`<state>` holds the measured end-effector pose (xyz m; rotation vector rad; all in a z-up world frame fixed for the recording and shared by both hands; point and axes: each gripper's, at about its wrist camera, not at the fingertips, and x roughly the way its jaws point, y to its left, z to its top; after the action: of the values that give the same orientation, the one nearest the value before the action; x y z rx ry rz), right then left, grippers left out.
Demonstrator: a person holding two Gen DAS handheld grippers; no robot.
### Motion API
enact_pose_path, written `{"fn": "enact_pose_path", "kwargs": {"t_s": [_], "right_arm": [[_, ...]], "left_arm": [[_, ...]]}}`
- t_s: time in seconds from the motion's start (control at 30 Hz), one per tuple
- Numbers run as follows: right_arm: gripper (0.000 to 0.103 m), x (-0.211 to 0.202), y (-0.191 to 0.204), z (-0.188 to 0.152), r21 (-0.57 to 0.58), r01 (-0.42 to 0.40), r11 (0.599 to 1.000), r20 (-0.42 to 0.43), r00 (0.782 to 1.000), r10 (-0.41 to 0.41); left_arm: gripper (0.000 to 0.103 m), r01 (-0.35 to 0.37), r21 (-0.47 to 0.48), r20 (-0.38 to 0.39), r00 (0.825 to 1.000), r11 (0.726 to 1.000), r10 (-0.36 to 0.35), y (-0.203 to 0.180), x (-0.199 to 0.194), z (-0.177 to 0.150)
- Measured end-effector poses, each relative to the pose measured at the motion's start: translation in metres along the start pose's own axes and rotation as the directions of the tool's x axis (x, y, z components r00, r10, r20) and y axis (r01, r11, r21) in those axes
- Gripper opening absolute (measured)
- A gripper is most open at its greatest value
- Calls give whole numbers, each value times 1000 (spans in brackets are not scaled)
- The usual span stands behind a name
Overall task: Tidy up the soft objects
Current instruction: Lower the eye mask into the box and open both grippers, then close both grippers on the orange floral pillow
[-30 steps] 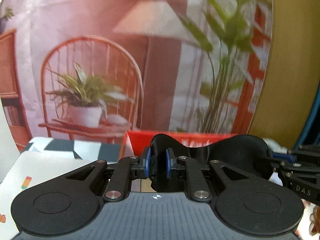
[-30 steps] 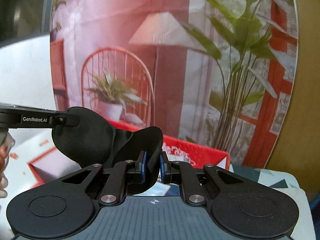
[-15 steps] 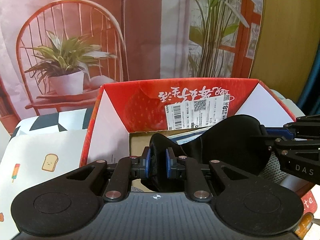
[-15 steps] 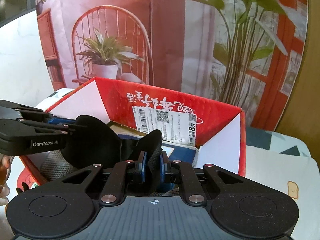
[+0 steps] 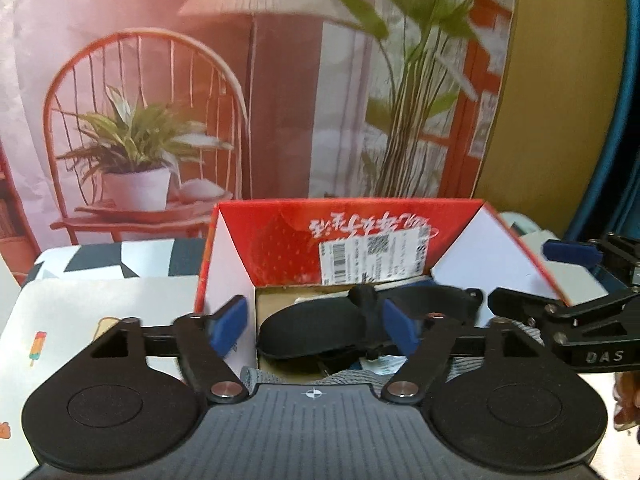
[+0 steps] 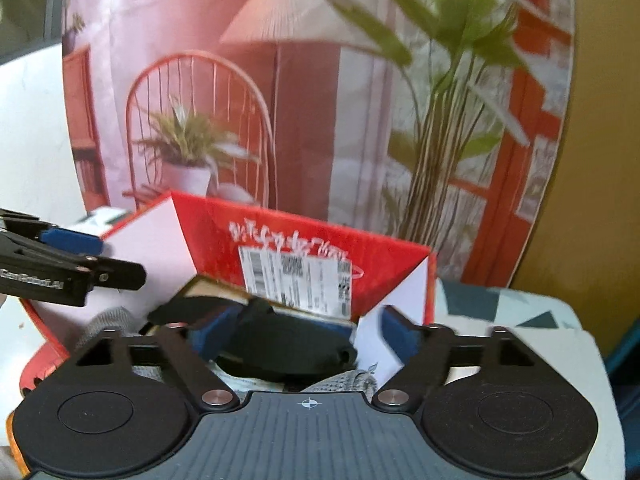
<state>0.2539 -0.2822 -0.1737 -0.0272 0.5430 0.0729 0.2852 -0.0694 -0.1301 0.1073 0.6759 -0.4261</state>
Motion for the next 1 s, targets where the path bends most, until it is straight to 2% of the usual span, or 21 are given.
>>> {"fn": "enact_pose_path", "kwargs": {"t_s": [0.03, 0.13, 0.4, 0.57, 0.73, 0.8, 0.87, 1.0], "right_arm": [[103, -8, -1, -1, 5, 2, 1000, 29, 1000, -2], [103, -29, -4, -6, 37, -5, 999, 98, 995, 1], [103, -73, -4, -33, 114, -27, 993, 213, 977, 2], [103, -96, 0, -61, 169, -73, 983, 262, 965, 27], [103, -104, 12, -89, 190, -49, 981, 246, 969, 1], [103, -101, 17, -100, 196, -66, 978, 214, 976, 23], [103, -98, 21, -110, 203, -94, 975, 193, 980, 54], [103, -94, 30, -127, 202, -98, 974, 164, 984, 65]], "left_arm": [[88, 6, -4, 15, 1000, 1000, -6, 0, -7, -2], [96, 12, -20, 59, 998, 1000, -11, -1, -31, -9], [100, 11, -61, 136, 991, 998, -3, 1, -87, -50], [100, 19, -102, 120, 993, 995, -7, -1, -102, -81], [99, 16, -161, 78, 997, 987, -3, -1, -102, -108], [99, 22, -180, 66, 998, 983, -10, -2, -100, -116], [99, 29, -178, 58, 998, 984, -19, -4, -99, -122], [99, 36, -159, 48, 998, 987, -29, -9, -95, -135]]}}
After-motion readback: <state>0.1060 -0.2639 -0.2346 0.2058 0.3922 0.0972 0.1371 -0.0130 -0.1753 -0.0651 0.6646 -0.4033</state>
